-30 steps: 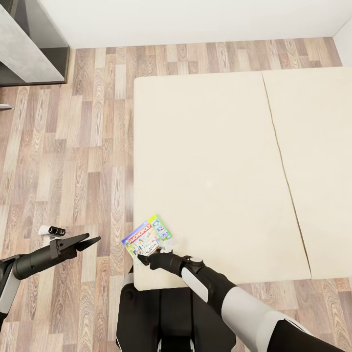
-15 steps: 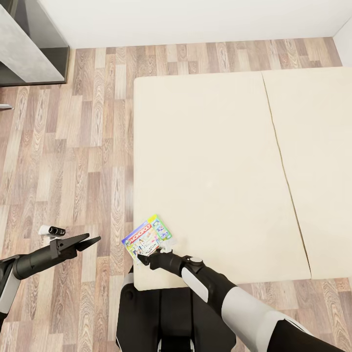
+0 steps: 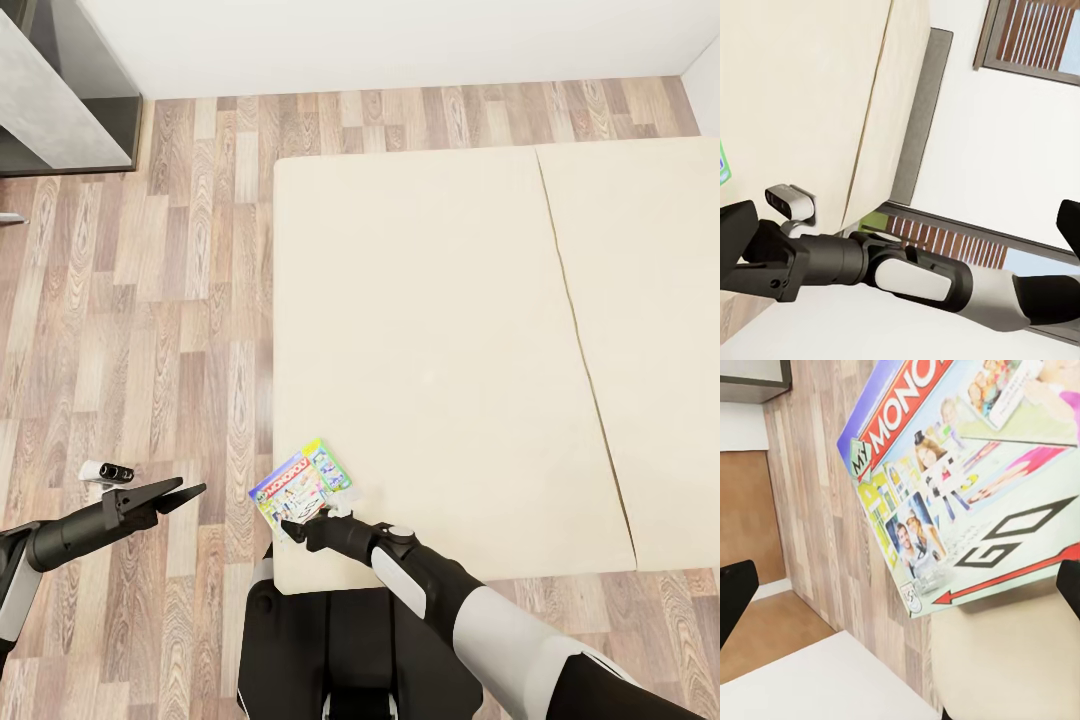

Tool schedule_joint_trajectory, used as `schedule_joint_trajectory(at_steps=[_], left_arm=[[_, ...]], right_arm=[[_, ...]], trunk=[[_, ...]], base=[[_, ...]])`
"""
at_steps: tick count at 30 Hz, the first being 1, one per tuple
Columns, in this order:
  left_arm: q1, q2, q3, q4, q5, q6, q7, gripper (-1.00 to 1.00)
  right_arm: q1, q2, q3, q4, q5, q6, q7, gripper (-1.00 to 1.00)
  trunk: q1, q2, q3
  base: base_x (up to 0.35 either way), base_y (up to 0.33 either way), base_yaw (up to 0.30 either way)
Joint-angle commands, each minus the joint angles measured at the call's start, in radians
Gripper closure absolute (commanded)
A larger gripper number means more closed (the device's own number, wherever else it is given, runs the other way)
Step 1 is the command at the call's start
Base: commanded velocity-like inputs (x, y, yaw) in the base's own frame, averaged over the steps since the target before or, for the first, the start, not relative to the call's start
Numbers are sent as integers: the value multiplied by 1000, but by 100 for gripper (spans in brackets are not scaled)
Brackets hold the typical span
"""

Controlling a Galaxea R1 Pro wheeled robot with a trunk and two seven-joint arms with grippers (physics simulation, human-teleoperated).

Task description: Put all the toys in the child's room - the three board games (two on the bed and one on the table), the two jigsaw puzzles on the table, and the tennis ball on the table - inside the toy box on the table in the child's room.

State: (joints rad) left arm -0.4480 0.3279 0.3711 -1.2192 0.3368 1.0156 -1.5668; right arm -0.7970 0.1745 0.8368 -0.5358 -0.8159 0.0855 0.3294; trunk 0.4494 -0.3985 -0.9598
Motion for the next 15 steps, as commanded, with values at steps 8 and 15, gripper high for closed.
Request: schedule_joint_trajectory(at_steps=[8,15], left_arm=[[0,0,-1,0,0,11,-3,-100],[0,0,-1,0,-1,11,-3,-100]], right_arm=[[-1,0,2,0,-9,4,2,-100],[-1,0,2,0,-9,5,2,-100]], trunk=[[1,-2,-1],[1,-2,-1]], base=[[0,0,0],[0,0,0]])
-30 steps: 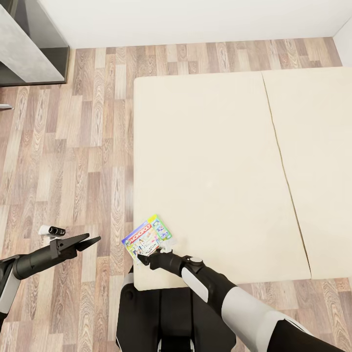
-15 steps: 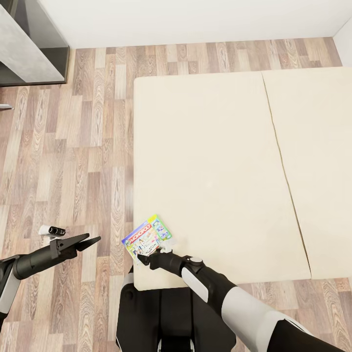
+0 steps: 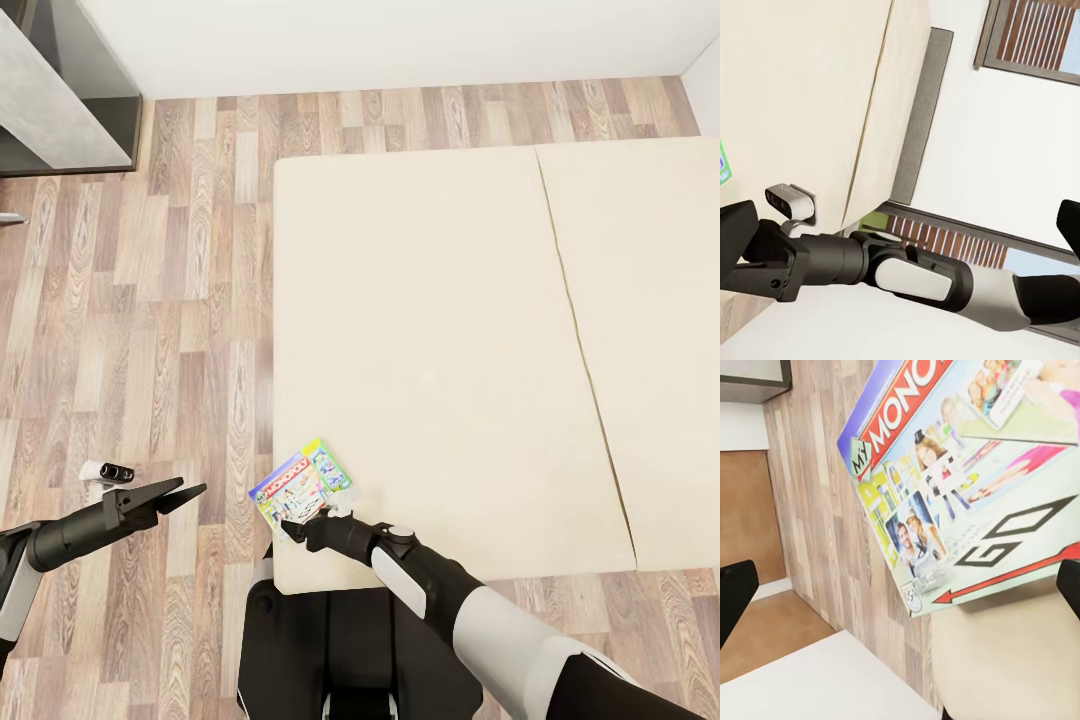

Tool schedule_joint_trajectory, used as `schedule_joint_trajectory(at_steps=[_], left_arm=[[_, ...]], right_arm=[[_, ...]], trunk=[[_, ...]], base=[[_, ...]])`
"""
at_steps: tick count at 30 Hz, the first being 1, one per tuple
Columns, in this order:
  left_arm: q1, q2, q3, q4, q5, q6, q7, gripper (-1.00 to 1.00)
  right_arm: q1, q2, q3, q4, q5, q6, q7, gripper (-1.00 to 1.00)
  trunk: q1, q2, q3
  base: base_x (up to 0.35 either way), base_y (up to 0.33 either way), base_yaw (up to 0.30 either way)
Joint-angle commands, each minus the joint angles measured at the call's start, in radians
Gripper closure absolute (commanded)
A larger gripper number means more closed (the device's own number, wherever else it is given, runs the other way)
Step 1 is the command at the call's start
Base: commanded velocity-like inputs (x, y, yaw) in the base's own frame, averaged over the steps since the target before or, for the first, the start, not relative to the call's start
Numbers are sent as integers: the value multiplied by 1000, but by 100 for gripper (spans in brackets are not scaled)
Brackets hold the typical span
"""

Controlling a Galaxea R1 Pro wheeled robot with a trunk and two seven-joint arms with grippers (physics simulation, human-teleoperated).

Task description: Put all the toys in the child's room - the three board games (two on the bed and one on the table), the two jigsaw puzzles on the table, and the tennis ball on the table - inside the toy box on the table in the child's room.

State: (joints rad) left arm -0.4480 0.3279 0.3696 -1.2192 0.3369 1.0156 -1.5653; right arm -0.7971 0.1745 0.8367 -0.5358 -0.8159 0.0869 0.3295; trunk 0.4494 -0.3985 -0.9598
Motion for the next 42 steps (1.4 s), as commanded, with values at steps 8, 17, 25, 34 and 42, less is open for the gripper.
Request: schedule_joint_trajectory(at_steps=[8,17,25,34,42], left_arm=[[0,0,0,0,-1,11,-5,-100],[0,0,0,0,-1,11,-5,-100],[0,0,0,0,-1,11,-5,-100],[0,0,0,0,-1,11,-5,-100],[0,0,0,0,-1,11,-5,-100]], right_arm=[[-1,0,2,0,-9,4,2,-100],[-1,0,2,5,-9,4,1,-100],[-1,0,2,10,-9,4,0,-100],[-1,0,3,11,-9,2,-1,-100],[-1,0,5,10,11,-18,0,-100]], trunk=[[1,-2,-1],[1,-2,-1],[1,-2,-1],[1,-2,-1],[1,-2,-1]], base=[[0,0,0],[0,0,0],[0,0,0],[0,0,0],[0,0,0]])
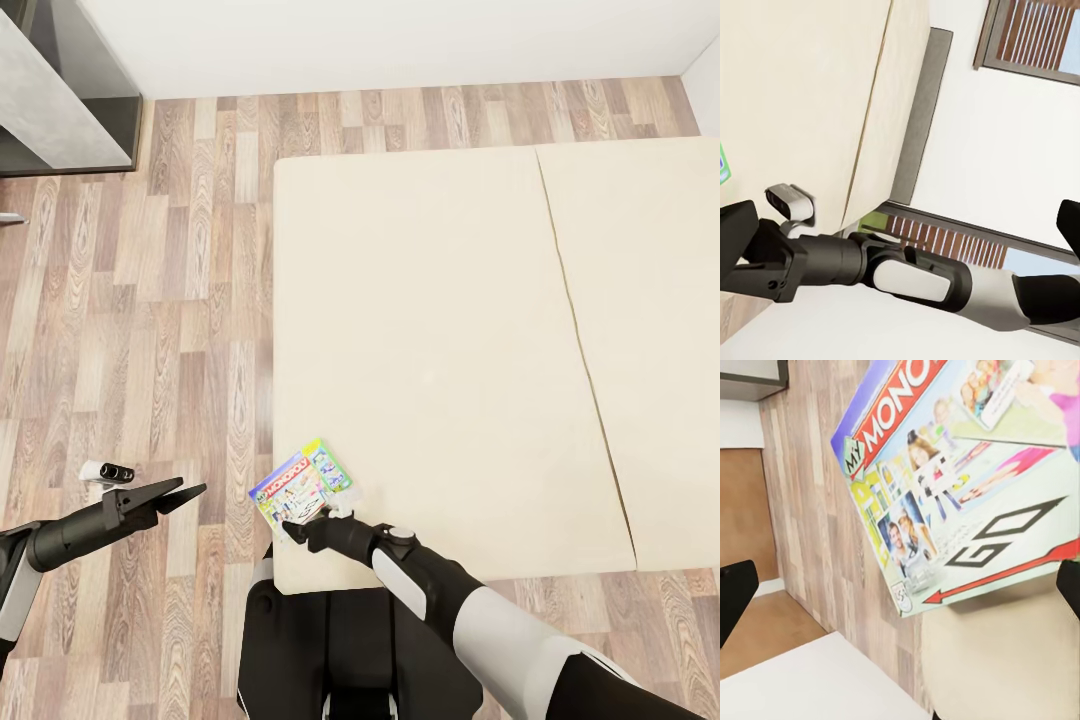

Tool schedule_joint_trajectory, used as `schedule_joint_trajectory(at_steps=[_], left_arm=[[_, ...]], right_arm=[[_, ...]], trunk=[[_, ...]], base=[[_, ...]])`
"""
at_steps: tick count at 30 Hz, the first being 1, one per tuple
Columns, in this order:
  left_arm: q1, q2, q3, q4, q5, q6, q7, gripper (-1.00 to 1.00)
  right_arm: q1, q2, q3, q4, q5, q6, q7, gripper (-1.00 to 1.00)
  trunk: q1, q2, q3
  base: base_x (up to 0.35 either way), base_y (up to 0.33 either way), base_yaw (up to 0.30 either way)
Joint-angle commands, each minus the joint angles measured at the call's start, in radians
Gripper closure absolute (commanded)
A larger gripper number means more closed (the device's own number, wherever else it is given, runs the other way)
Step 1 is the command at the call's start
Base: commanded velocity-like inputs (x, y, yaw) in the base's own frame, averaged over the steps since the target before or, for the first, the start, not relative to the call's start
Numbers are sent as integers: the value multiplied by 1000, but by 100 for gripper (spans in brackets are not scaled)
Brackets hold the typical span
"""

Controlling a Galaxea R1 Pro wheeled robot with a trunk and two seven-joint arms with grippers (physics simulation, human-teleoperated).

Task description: Put all the toys in the child's room - the three board games (two on the bed and one on the table), the two jigsaw puzzles on the table, and the tennis ball on the table - inside the toy box on the table in the child's room.

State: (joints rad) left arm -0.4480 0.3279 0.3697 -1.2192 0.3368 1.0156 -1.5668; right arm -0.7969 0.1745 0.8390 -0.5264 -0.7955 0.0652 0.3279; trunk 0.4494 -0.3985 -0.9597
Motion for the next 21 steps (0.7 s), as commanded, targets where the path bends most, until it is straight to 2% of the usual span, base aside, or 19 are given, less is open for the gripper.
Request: schedule_joint_trajectory(at_steps=[1,7,21], left_arm=[[0,0,0,0,-1,11,-4,-100],[0,0,0,0,-1,11,-4,-100],[0,0,1,0,-1,11,-4,-100]], right_arm=[[-1,0,2,0,0,-5,2,-100],[-1,0,2,-5,20,-19,2,-100],[-1,0,-3,-10,23,-23,17,-100]], trunk=[[1,-2,-1],[1,-2,-1],[1,-2,-1]], base=[[0,0,0],[0,0,0],[0,0,0]])
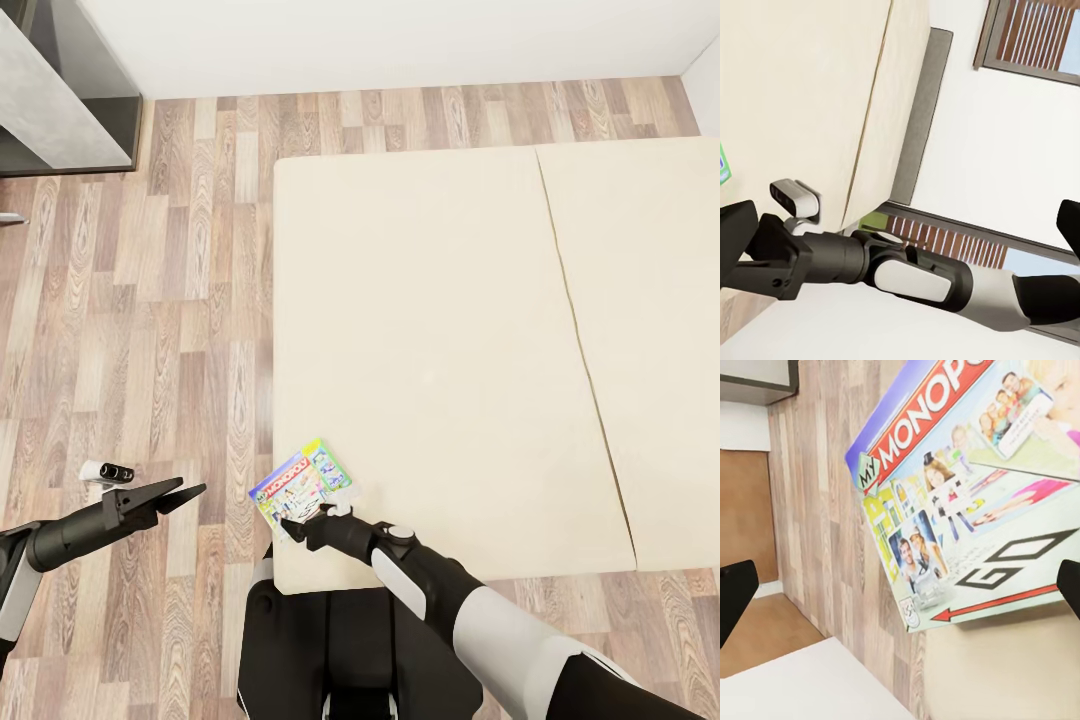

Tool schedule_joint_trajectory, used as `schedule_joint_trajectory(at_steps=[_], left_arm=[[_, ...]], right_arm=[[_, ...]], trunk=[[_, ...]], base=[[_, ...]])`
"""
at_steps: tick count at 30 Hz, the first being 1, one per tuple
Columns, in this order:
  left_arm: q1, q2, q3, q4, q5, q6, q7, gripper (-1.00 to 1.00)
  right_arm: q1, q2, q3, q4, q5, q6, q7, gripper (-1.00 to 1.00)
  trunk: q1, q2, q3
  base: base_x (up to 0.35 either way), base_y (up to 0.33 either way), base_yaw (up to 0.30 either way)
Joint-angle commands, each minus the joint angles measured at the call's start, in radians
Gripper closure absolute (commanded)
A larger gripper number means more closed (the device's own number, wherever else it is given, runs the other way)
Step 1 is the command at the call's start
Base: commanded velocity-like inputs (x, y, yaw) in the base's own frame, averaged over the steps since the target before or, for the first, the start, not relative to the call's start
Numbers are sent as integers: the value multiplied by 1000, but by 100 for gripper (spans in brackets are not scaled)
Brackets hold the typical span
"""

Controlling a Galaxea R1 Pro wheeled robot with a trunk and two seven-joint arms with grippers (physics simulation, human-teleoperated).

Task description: Put all the toys in the child's room - the three board games (two on the bed and one on the table), the two jigsaw puzzles on the table, and the tennis ball on the table - inside the toy box on the table in the child's room.

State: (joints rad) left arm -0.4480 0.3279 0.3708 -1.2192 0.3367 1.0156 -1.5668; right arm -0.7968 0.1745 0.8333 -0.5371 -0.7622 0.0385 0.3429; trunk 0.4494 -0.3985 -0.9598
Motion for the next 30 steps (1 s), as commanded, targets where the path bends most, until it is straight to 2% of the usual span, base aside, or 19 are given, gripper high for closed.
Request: schedule_joint_trajectory(at_steps=[1,4,7,11,21,30], left_arm=[[0,0,0,0,-1,11,-4,-100],[0,0,0,0,-1,11,-4,-100],[0,0,-3,0,-1,11,-2,-100],[0,0,-3,0,-1,11,-2,-100],[0,0,-3,0,-1,11,-2,-100],[0,0,-3,0,-1,11,-2,-100]], right_arm=[[-1,0,2,0,-10,3,5,-100],[-1,0,1,0,-11,-3,16,-100],[-1,0,-16,9,-28,14,33,-100],[-1,0,-38,9,-28,37,56,-100],[-1,0,-38,9,-28,93,112,-100],[-1,0,-38,9,-28,98,112,-100]], trunk=[[1,-2,-1],[1,-2,-1],[1,-2,-1],[1,-2,-1],[1,-2,-1],[1,-2,-1]], base=[[0,0,0],[0,0,0],[0,0,0],[0,0,0],[0,0,0],[0,0,0]])
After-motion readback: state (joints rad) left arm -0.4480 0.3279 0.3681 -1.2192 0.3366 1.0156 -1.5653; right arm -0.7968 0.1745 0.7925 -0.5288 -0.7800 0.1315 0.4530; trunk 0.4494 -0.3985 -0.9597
